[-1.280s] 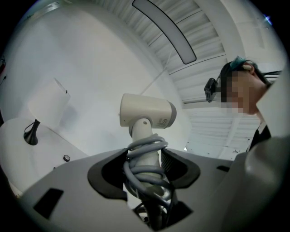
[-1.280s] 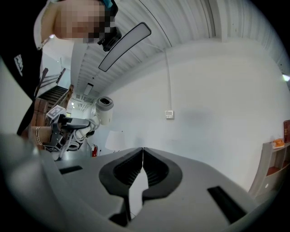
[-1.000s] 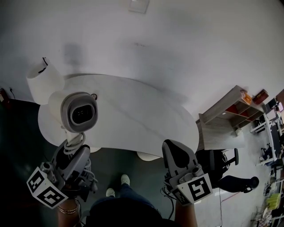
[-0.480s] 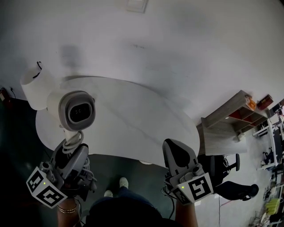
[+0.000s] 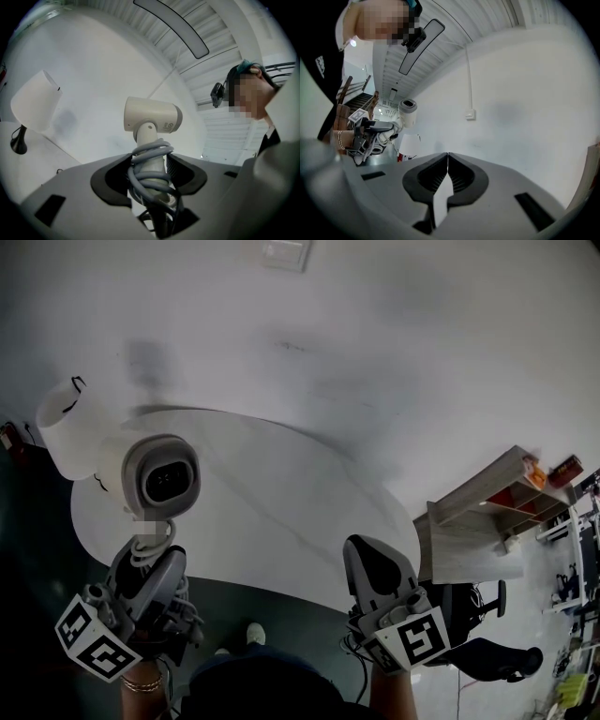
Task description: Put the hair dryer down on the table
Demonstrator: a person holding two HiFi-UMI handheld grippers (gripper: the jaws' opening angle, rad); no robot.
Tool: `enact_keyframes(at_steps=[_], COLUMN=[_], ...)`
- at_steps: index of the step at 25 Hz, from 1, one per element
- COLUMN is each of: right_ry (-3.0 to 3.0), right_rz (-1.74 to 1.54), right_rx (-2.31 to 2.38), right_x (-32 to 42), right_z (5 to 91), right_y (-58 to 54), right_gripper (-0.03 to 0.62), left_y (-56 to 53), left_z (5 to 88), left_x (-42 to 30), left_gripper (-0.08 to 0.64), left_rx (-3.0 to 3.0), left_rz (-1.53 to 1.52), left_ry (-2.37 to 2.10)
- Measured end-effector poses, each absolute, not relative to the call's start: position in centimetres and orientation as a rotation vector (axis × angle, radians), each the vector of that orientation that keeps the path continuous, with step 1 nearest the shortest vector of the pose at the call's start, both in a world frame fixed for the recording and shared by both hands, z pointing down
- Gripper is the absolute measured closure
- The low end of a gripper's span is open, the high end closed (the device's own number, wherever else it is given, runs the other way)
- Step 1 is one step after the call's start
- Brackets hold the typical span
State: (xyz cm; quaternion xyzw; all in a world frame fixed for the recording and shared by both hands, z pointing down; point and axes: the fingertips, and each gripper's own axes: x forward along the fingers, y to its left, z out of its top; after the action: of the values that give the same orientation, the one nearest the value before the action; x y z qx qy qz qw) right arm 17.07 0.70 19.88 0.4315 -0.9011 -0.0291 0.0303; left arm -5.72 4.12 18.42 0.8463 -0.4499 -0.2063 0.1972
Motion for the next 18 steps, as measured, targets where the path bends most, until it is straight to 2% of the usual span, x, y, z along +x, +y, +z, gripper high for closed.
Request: enact_keyframes(at_steps=[18], right_ry=[-2.778], right_rz=[-0.049], right_rx=[1.315], right_x=[18.4], right_z=[21.1], right_y=[-2.9], right_gripper=[0.575], left_y=[0.7], left_z=[19.5], left_x=[-4.4], left_gripper=[0.319], left_rx=[2.351], left_rz=[-0.576], left_ry=[-1.274])
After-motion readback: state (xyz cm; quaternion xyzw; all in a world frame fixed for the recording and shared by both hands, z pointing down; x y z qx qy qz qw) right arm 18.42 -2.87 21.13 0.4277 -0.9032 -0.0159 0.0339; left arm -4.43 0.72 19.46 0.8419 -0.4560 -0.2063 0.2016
